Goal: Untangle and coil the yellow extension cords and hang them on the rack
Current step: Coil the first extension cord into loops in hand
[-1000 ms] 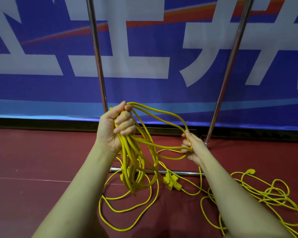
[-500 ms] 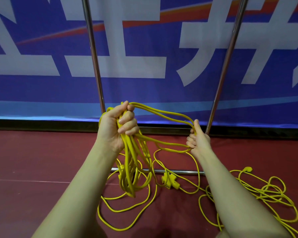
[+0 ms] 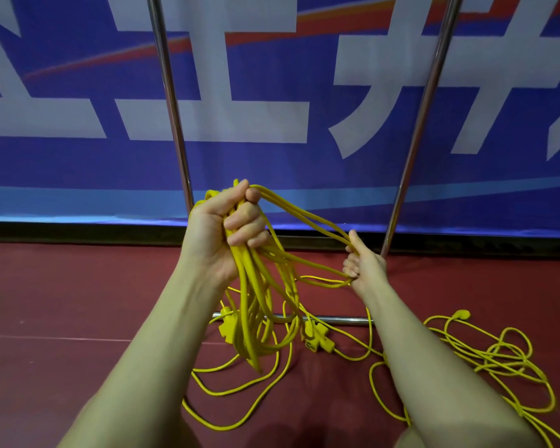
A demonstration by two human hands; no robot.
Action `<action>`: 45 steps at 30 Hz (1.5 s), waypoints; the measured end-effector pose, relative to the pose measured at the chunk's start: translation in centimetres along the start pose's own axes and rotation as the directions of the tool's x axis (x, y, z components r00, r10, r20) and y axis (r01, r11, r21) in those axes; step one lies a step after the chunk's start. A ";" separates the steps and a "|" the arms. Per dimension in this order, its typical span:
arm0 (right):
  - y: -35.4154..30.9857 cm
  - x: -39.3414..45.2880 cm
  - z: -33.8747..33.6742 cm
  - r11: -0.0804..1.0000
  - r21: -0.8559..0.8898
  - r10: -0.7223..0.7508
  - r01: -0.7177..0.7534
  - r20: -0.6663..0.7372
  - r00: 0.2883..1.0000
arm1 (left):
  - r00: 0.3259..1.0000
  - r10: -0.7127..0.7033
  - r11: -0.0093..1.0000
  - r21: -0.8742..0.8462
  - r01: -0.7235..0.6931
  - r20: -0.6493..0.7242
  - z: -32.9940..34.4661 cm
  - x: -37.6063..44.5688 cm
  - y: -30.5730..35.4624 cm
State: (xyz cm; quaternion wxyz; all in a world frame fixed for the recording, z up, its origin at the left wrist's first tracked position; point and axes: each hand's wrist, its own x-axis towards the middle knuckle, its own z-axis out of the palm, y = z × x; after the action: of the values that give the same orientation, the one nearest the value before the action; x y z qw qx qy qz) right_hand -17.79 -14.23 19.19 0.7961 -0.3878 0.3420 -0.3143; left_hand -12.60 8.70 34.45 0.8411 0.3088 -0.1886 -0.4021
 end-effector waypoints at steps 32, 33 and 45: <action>3.0 -3.5 3.0 0.857 -0.474 -0.122 0.203 0.195 0.973 | 0.997 -0.015 0.989 -0.147 0.003 -0.079 -2.5 2.6 -0.7; 2.9 -3.7 3.0 0.821 -0.498 -0.213 0.279 0.186 0.959 | 0.995 -0.009 0.989 -0.149 -0.006 -0.098 -2.7 2.8 -0.8; 2.3 -4.0 3.4 0.525 -0.666 -0.247 0.530 0.476 0.844 | 0.928 -0.197 0.910 -0.293 0.293 0.317 -4.1 2.8 -1.9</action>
State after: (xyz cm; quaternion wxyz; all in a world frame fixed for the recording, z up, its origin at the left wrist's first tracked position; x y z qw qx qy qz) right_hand -16.81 -8.62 20.04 0.5004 -0.8051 0.2108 -0.2385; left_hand -9.66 7.03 30.37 0.7881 0.1227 -0.1940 -0.5712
